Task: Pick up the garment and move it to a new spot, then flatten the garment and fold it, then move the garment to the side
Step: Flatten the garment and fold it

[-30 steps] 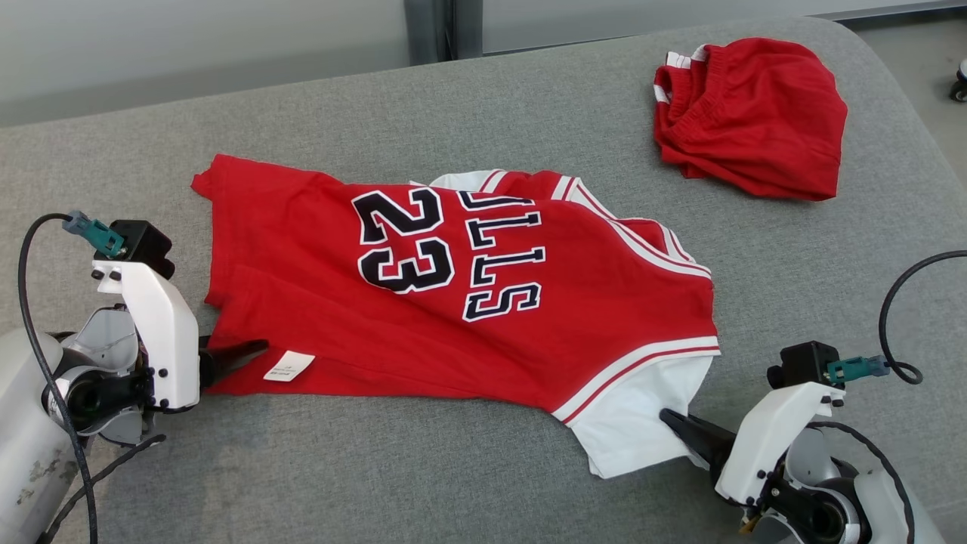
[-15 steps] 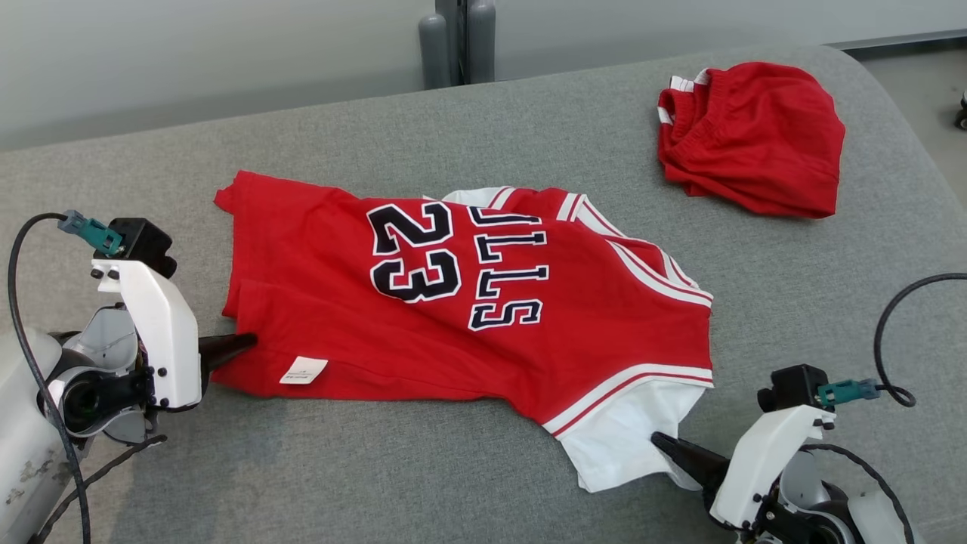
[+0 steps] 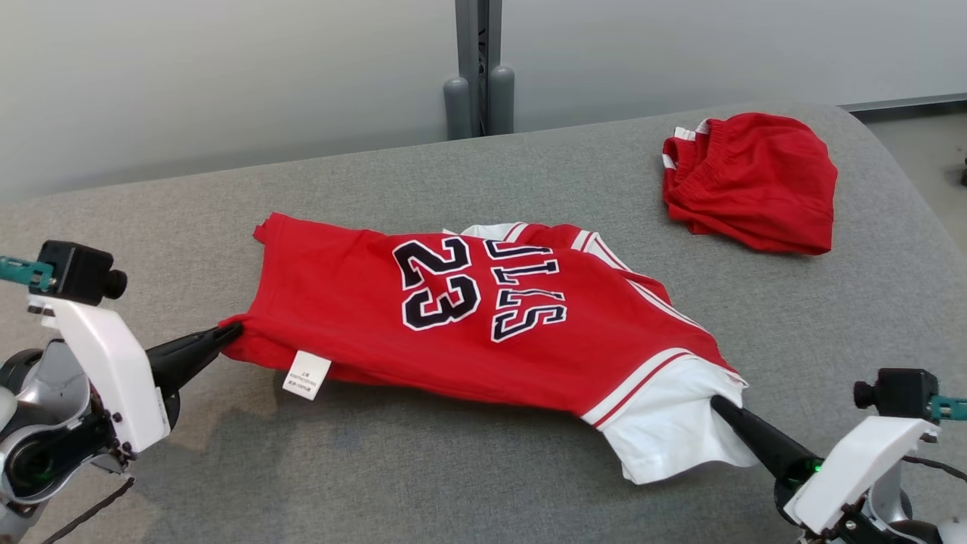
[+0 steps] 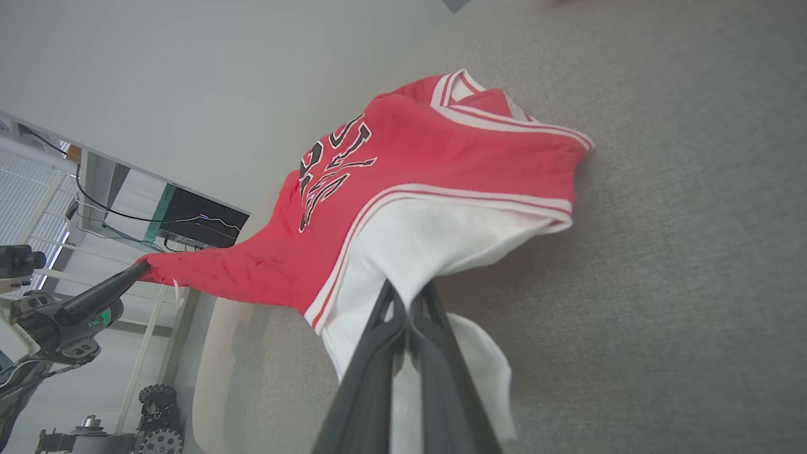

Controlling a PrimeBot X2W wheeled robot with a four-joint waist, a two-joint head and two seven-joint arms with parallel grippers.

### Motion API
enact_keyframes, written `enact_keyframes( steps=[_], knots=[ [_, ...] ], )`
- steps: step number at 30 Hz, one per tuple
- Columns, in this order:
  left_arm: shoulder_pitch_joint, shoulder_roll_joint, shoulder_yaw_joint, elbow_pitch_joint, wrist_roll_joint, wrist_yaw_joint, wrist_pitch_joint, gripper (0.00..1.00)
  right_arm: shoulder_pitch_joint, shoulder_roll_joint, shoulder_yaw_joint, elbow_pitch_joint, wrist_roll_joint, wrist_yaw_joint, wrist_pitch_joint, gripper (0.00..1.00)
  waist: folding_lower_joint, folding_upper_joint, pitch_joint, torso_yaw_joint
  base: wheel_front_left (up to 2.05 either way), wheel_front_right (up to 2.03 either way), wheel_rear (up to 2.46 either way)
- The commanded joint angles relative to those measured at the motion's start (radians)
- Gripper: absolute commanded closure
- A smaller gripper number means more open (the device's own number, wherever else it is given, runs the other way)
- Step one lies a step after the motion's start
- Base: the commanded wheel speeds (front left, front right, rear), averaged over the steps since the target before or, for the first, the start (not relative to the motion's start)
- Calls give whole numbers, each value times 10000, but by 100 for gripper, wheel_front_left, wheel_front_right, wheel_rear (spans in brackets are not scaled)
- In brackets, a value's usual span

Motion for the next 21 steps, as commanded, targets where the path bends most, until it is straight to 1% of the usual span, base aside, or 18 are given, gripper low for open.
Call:
enact_keyframes(
  steps=[1, 2, 3, 8, 13, 15, 17, 19, 21],
  knots=[
    [167, 158, 109, -192, -50, -9, -195, 100, 148, -68, -43, -155, 202, 8, -126, 100, 0, 0, -43, 87, 0, 0, 0],
    [167, 158, 109, -192, -50, -9, -195, 100, 148, -68, -43, -155, 202, 8, -126, 100, 0, 0, -43, 87, 0, 0, 0],
    [481, 404, 268, -673, -132, -9, -605, 100, 309, -197, -172, -532, 481, 9, -303, 100, 0, 0, -65, 195, 0, 0, 0],
    [1416, 877, 721, -1945, -414, -8, -1709, 100, 862, -457, -485, -1556, 1278, 9, -555, 100, 0, 0, -197, 385, 0, 0, 0],
    [2566, 1363, 1075, -3219, -538, 300, -2790, 100, 1520, -701, -897, -2616, 1835, 15, -744, 100, 0, 0, -293, 451, 0, 0, 0],
    [2816, 1594, 1137, -3609, -418, 493, -2997, 100, 1632, -817, -991, -2898, 1933, 15, -714, 100, 0, 0, -298, 470, 0, 0, 0],
    [2928, 1699, 1190, -3916, -389, 619, -3068, 100, 1602, -889, -1008, -3024, 1875, 15, -681, 100, 0, 0, -313, 486, 0, 0, 0],
    [2893, 1809, 1234, -4069, -366, 730, -3047, 100, 1383, -1061, -987, -3033, 1544, 15, -766, 100, 0, 0, -324, 488, 0, 0, 0],
    [2727, 1805, 1257, -4081, -273, 815, -2992, 100, 1076, -1036, -772, -2973, 1400, 15, -788, 100, 0, 0, -310, 475, 0, 0, 0]
  ],
)
